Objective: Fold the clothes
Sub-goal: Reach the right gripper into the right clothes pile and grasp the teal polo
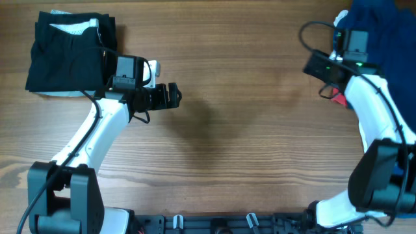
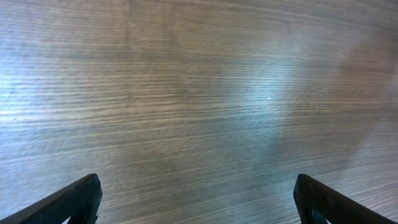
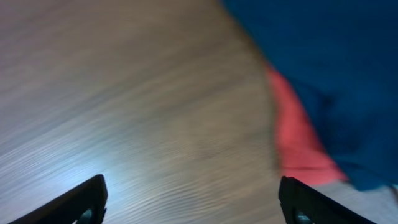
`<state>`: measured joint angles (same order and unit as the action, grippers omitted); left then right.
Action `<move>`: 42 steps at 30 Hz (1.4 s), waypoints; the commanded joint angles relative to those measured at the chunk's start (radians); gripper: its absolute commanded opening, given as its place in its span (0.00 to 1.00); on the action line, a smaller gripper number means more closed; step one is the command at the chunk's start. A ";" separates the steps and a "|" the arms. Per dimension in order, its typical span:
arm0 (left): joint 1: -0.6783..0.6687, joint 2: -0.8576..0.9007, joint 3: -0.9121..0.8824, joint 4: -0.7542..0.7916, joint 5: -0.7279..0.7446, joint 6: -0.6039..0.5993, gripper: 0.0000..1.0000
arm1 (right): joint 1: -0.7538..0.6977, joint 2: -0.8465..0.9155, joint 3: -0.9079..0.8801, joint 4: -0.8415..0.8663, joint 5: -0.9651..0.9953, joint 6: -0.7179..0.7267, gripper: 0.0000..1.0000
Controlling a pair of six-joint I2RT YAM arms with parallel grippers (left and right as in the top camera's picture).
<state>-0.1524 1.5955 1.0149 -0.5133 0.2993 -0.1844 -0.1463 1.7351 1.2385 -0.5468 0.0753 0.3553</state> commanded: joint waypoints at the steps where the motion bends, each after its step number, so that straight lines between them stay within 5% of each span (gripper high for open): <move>1: -0.024 0.005 0.014 0.034 0.029 0.013 0.99 | -0.076 0.066 0.016 -0.011 0.077 0.041 0.86; 7: -0.066 0.005 0.014 0.069 0.021 0.014 0.99 | -0.163 0.123 0.016 -0.008 0.166 0.048 0.84; 16: -0.082 0.005 0.014 0.084 0.018 0.013 0.99 | -0.214 0.219 0.016 0.019 0.169 0.011 0.56; 21: -0.082 0.005 0.014 0.084 0.018 0.013 0.99 | -0.213 0.239 0.016 0.041 0.169 0.009 0.53; 27: -0.082 0.005 0.014 0.098 0.018 0.013 0.98 | -0.213 0.237 0.018 0.063 0.168 -0.015 0.04; 34: -0.082 0.000 0.014 0.108 0.019 0.013 0.98 | -0.213 0.080 0.177 0.005 0.036 -0.068 0.04; 42: -0.072 -0.158 0.037 0.132 0.097 0.013 1.00 | -0.163 -0.165 0.211 -0.028 -0.473 -0.073 0.04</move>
<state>-0.2310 1.5631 1.0149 -0.3885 0.3565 -0.1841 -0.3584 1.6321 1.4322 -0.5510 -0.1471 0.3046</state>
